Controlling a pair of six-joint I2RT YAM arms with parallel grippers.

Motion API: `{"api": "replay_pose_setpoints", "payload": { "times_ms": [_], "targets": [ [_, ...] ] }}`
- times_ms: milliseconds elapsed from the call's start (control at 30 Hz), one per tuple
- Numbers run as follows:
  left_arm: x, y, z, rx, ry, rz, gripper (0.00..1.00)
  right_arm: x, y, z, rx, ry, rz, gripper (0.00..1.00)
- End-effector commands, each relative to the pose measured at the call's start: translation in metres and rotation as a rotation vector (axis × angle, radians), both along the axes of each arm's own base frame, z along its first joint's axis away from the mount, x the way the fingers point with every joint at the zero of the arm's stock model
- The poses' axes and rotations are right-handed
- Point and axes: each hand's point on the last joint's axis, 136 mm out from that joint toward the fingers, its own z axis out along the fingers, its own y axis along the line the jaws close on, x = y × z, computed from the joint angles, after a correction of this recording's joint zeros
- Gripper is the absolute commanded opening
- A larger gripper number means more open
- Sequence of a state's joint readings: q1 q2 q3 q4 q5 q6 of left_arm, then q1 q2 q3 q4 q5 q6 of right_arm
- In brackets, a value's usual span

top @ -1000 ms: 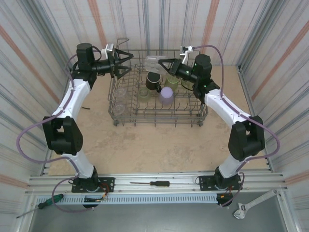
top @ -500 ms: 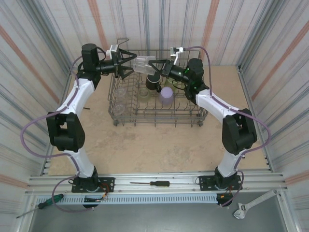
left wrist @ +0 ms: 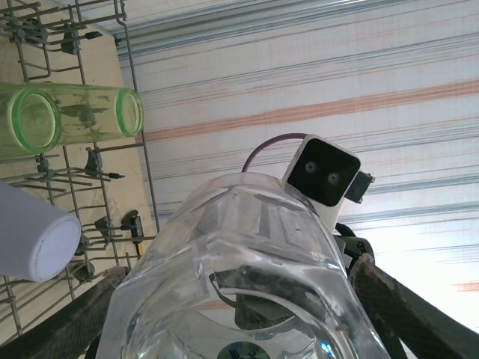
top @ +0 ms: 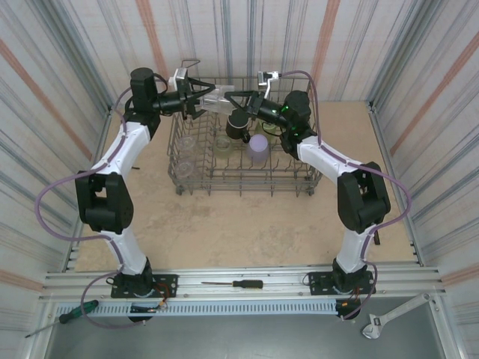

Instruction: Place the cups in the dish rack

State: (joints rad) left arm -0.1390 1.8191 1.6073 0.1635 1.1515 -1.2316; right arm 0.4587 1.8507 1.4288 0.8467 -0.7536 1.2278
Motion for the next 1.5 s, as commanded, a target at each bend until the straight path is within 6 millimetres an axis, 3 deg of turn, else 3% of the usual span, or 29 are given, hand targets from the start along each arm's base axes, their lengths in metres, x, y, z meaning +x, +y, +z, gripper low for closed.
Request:
{"api": "replay_pose_setpoints", "payload": {
  "times_ms": [0,33,67,333,500,933,1333,1367,1467],
  "targets": [
    [-0.012,-0.007,0.003,-0.005,-0.022,-0.044,0.11,-0.006,0.003,0.025,0.039,-0.081,0.014,0.00],
    [-0.012,-0.007,0.003,-0.005,-0.026,-0.043,0.02,-0.005,0.004,0.025,0.036,-0.078,0.016,0.05],
    [-0.012,-0.007,0.003,-0.005,-0.028,-0.042,0.00,-0.005,0.004,0.024,0.033,-0.077,0.015,0.10],
    [-0.015,-0.006,0.007,-0.007,-0.049,-0.039,0.00,-0.005,0.004,0.020,0.000,-0.060,0.008,0.48],
    [-0.015,-0.005,0.008,-0.009,-0.054,-0.038,0.00,-0.005,0.000,0.017,-0.037,-0.061,-0.018,0.61],
    [-0.014,0.002,0.015,-0.018,-0.071,-0.027,0.00,-0.008,-0.024,-0.001,-0.161,-0.008,-0.110,0.82],
    [-0.014,0.006,0.018,-0.020,-0.079,-0.017,0.00,-0.014,-0.061,-0.023,-0.288,0.047,-0.216,0.94],
    [-0.013,0.007,0.018,-0.021,-0.077,-0.016,0.00,-0.015,-0.064,-0.025,-0.294,0.052,-0.222,0.99],
    [-0.013,0.008,0.020,-0.021,-0.076,-0.012,0.00,-0.018,-0.074,-0.027,-0.321,0.062,-0.240,0.99]
  ]
}}
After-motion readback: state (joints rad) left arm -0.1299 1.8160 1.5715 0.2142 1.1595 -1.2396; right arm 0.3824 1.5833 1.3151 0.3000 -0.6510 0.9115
